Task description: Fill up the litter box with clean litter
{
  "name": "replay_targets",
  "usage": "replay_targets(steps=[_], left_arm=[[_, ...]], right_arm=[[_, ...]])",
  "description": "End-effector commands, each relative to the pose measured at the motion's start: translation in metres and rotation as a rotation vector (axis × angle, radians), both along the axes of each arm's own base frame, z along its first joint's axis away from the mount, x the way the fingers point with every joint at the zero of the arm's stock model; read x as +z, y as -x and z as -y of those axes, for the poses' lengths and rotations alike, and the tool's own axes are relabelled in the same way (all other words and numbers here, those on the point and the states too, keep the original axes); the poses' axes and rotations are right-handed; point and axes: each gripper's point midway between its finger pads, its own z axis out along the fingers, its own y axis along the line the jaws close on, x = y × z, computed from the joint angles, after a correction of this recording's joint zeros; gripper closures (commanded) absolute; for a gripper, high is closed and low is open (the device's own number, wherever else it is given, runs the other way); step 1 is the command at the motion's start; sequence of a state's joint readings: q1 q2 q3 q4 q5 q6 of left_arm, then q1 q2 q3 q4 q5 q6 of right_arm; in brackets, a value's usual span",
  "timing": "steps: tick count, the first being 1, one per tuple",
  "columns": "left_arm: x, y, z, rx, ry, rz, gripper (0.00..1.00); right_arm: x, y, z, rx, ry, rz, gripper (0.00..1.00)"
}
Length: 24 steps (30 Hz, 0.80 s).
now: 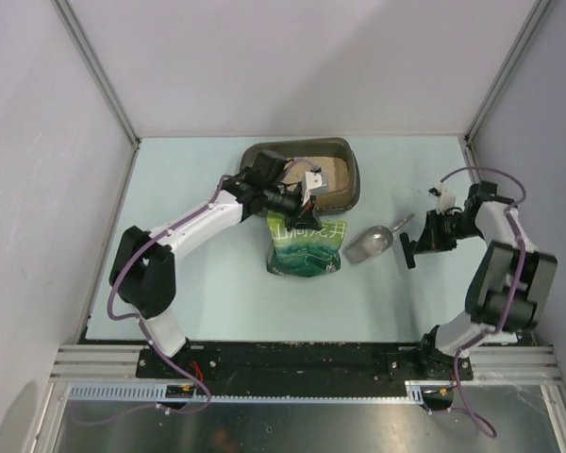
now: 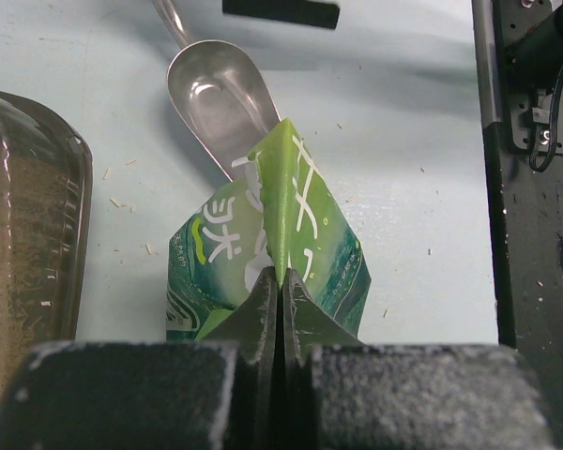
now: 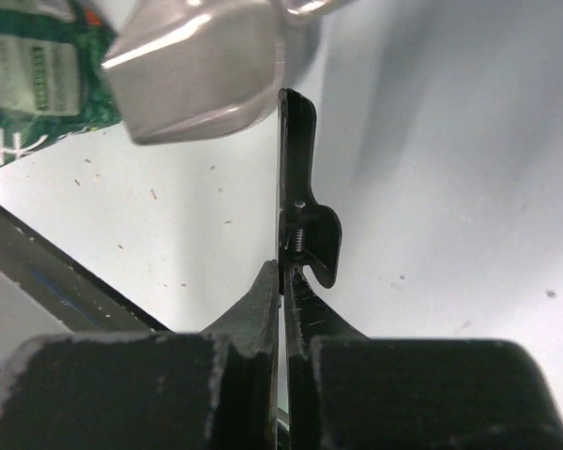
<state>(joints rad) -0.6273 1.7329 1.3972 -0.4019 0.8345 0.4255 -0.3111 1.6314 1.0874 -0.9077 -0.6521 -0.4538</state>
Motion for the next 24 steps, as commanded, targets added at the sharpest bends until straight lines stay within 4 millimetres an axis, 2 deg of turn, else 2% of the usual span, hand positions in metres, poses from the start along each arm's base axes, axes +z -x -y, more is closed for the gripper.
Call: replay_targets(steps=[1,3,4,6,7,8,11,14,17,24], left_arm=[[0.018,-0.008,0.014,-0.008,0.048,0.031,0.99],[0.018,-0.008,0.015,-0.009,0.049,0.030,0.99],[0.018,-0.008,0.015,-0.009,0.049,0.030,0.99],[0.018,-0.008,0.015,-0.015,0.053,0.027,0.99],[0.017,-0.006,0.015,-0.021,0.053,0.023,1.00],[0.016,-0.006,0.016,-0.023,0.055,0.018,1.00],[0.017,-0.005,0.017,-0.029,0.059,0.015,1.00],[0.017,-0.005,0.017,-0.030,0.060,0.013,1.00],[0.019,-0.004,0.018,-0.040,0.070,0.008,0.99],[0.021,0.002,0.019,-0.067,0.086,-0.008,0.97]], right_arm=[[0.064,0.015,-0.016,0.127,0.073,0.229,1.00],[0.084,0.018,-0.033,0.216,0.067,0.341,1.00],[0.103,0.022,-0.052,0.313,0.060,0.451,1.00],[0.118,0.027,-0.072,0.416,0.051,0.542,1.00],[0.122,0.032,-0.084,0.484,0.046,0.574,1.00],[0.124,0.041,-0.104,0.594,0.044,0.610,1.00],[0.128,0.051,-0.134,0.742,0.047,0.656,1.00],[0.128,0.047,-0.149,0.780,0.057,0.680,1.00],[0.126,0.038,-0.155,0.784,0.082,0.687,1.00],[0.136,-0.001,-0.162,0.689,0.108,0.747,1.00]])
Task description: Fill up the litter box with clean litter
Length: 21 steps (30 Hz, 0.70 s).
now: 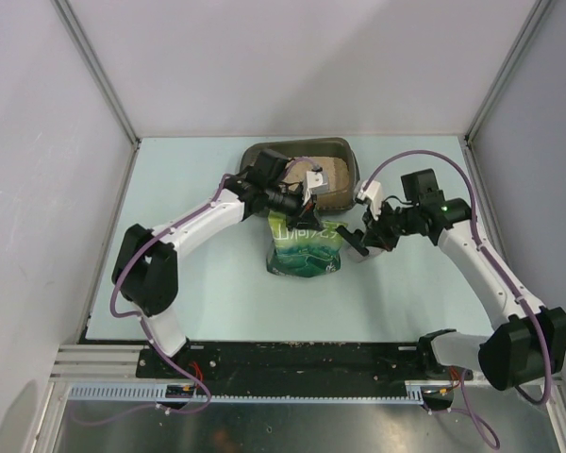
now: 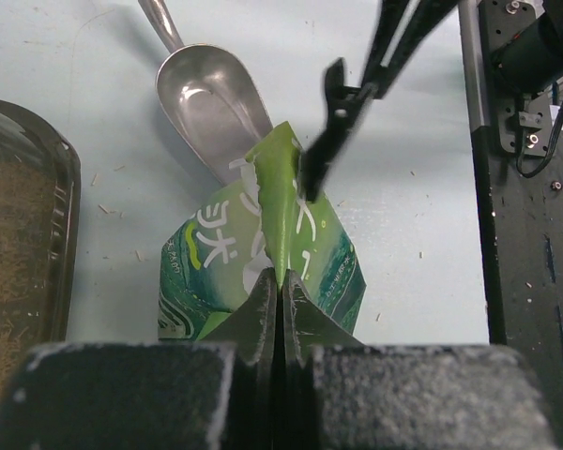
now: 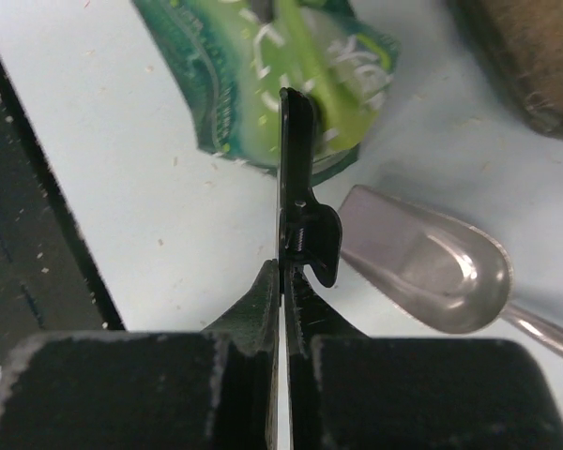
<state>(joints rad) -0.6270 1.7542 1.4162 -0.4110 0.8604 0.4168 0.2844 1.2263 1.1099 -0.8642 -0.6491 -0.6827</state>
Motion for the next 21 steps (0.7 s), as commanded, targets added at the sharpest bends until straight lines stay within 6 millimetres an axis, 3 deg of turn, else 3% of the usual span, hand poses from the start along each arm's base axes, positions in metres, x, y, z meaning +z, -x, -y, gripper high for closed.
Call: replay_targets(steps=[1,5,7,10,16,21], left_arm=[[0.022,0.002,0.015,-0.056,0.082,0.017,0.96],[0.024,0.001,0.016,-0.063,0.094,0.001,0.88],[0.026,0.002,0.017,-0.071,0.102,-0.011,0.75],[0.029,0.002,0.022,-0.086,0.118,-0.043,0.63],[0.033,0.000,0.038,-0.126,0.147,-0.092,0.64],[0.029,0.000,0.042,-0.147,0.156,-0.115,0.74]], right_arm=[[0.028,-0.040,-0.008,-0.060,-0.035,0.129,1.00],[0.029,-0.046,-0.013,-0.067,-0.050,0.128,1.00],[0.028,-0.048,-0.013,-0.072,-0.049,0.122,1.00],[0.027,-0.047,-0.013,-0.067,-0.049,0.118,1.00],[0.026,-0.048,-0.013,-0.075,-0.046,0.113,1.00],[0.026,-0.051,-0.013,-0.088,-0.053,0.107,1.00]])
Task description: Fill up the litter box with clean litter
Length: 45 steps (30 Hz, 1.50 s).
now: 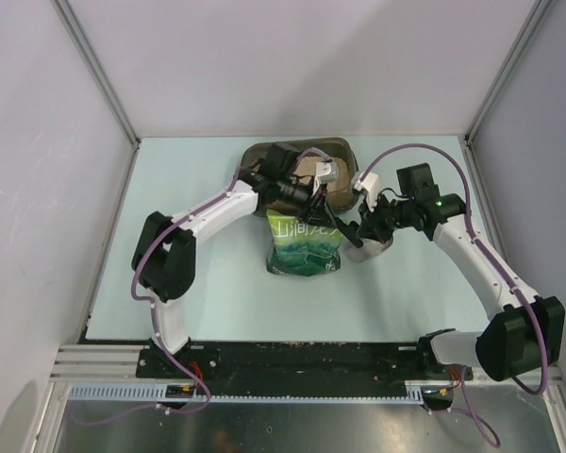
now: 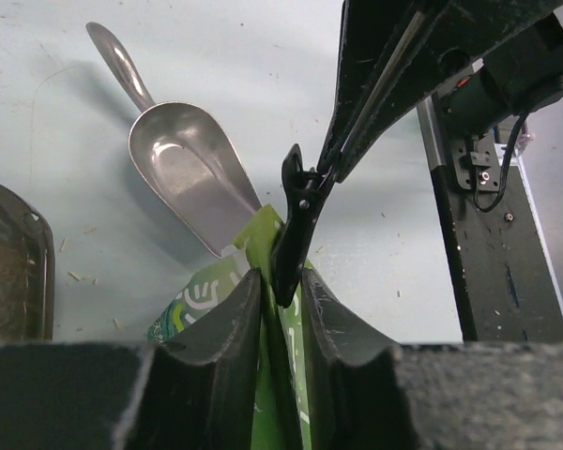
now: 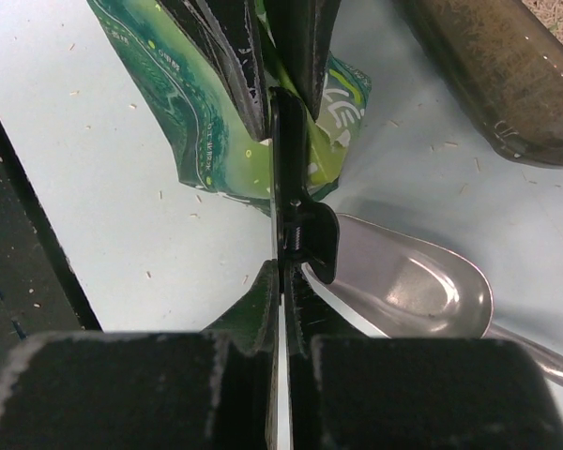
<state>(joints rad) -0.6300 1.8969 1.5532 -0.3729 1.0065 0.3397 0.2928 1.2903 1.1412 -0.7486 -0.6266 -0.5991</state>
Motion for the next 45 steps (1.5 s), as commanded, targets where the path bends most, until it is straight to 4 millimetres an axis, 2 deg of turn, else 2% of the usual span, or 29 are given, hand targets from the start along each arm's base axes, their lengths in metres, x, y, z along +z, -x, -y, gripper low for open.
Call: replay_targets(steps=[1,2,3,6,9,10,11,12,13,14,16,21,26,36,42,43,45], left_arm=[[0.022,0.009,0.012,-0.066,0.068,-0.022,0.77],[0.022,0.009,0.013,-0.067,0.070,-0.026,0.79],[0.020,0.009,0.013,-0.069,0.069,-0.031,0.86],[0.020,0.010,0.013,-0.073,0.069,-0.039,1.00],[0.021,0.010,0.012,-0.071,0.071,-0.031,1.00],[0.021,0.009,0.012,-0.068,0.070,-0.029,1.00],[0.021,0.009,0.012,-0.066,0.070,-0.028,1.00],[0.021,0.009,0.012,-0.065,0.070,-0.026,1.00],[0.021,0.008,0.011,-0.062,0.068,-0.023,1.00],[0.021,0.008,0.011,-0.061,0.068,-0.020,1.00],[0.022,0.008,0.011,-0.063,0.070,-0.018,1.00],[0.021,0.009,0.013,-0.068,0.071,-0.022,1.00],[0.023,0.009,0.014,-0.066,0.071,-0.016,1.00],[0.023,0.009,0.013,-0.064,0.070,-0.014,1.00],[0.022,0.007,0.013,-0.059,0.068,-0.012,1.00],[0.022,0.007,0.013,-0.058,0.068,-0.010,1.00],[0.021,0.007,0.013,-0.055,0.064,-0.013,1.00]], right_arm=[[0.021,-0.021,-0.002,-0.036,-0.022,0.077,1.00],[0.021,-0.022,-0.002,-0.036,-0.025,0.077,1.00],[0.020,-0.023,-0.002,-0.038,-0.027,0.075,1.00],[0.019,-0.023,-0.001,-0.045,-0.026,0.066,1.00],[0.019,-0.026,0.006,-0.092,-0.037,0.044,0.97],[0.020,-0.027,0.009,-0.133,-0.057,0.015,0.80],[0.023,-0.022,0.008,-0.117,-0.093,-0.011,0.68],[0.029,-0.019,0.008,-0.096,-0.124,-0.022,0.60],[0.032,-0.019,0.016,-0.087,-0.146,-0.024,0.49],[0.035,-0.009,0.014,-0.058,-0.186,-0.069,0.45],[0.035,-0.006,0.019,-0.053,-0.200,-0.092,0.40],[0.029,-0.007,0.015,0.013,-0.207,-0.080,0.37],[0.026,-0.008,0.001,0.088,-0.217,-0.082,0.36],[0.012,-0.019,-0.003,0.106,-0.200,-0.085,0.37],[0.011,-0.018,-0.009,0.120,-0.236,-0.115,0.48],[0.013,-0.017,-0.010,0.125,-0.245,-0.116,0.53],[0.013,-0.017,-0.011,0.126,-0.253,-0.124,0.57]])
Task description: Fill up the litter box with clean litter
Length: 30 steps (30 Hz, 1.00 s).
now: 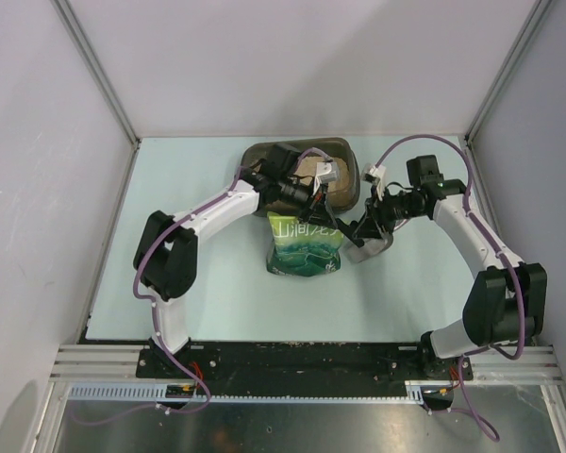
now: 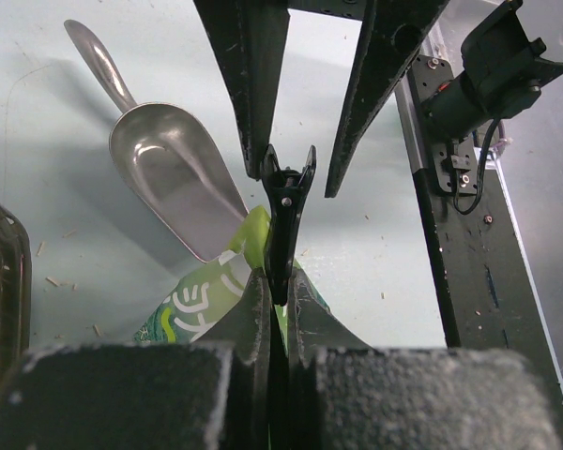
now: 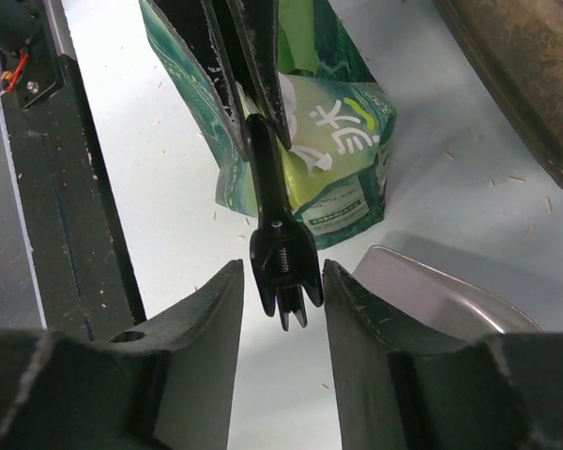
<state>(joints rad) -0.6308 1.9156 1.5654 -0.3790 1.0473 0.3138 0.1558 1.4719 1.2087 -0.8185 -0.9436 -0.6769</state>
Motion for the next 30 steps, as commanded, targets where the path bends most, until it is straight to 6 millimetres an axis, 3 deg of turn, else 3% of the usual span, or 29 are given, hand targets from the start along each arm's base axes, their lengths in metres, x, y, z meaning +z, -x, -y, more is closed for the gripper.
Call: replay_targets(steps=[1,3,4,6,7,10,13,14,17,22,30], left_arm=[[0.022,0.001,0.011,-0.031,0.057,0.039,1.00],[0.022,0.000,0.010,-0.030,0.058,0.041,1.00],[0.022,0.001,0.011,-0.031,0.057,0.039,0.96],[0.022,-0.001,0.011,-0.023,0.053,0.041,0.82],[0.022,-0.002,0.011,-0.018,0.051,0.048,0.69],[0.025,-0.004,0.006,0.005,0.045,0.059,0.58],[0.028,-0.007,-0.002,0.021,0.047,0.063,0.57],[0.028,-0.008,-0.003,0.026,0.047,0.068,0.57],[0.022,-0.010,-0.007,0.039,0.032,0.071,0.63],[0.015,-0.011,-0.004,0.042,0.019,0.054,0.88],[0.020,-0.003,0.002,0.025,0.028,0.067,0.96]], right_arm=[[0.022,-0.007,-0.010,0.034,-0.063,0.052,0.62],[0.023,-0.008,-0.011,0.025,-0.071,0.044,0.67],[0.023,-0.010,-0.012,0.024,-0.076,0.046,0.75],[0.025,-0.012,-0.011,0.011,-0.081,0.045,0.92],[0.025,-0.014,-0.009,0.004,-0.080,0.046,0.96],[0.029,-0.016,0.002,-0.014,-0.056,0.062,1.00],[0.037,-0.016,0.018,0.008,0.005,0.117,1.00],[0.048,-0.019,0.021,0.019,0.020,0.164,1.00],[0.053,-0.013,0.029,0.078,0.091,0.230,1.00],[0.042,-0.001,0.033,0.212,0.228,0.286,1.00],[0.033,-0.005,0.032,0.276,0.294,0.302,1.00]])
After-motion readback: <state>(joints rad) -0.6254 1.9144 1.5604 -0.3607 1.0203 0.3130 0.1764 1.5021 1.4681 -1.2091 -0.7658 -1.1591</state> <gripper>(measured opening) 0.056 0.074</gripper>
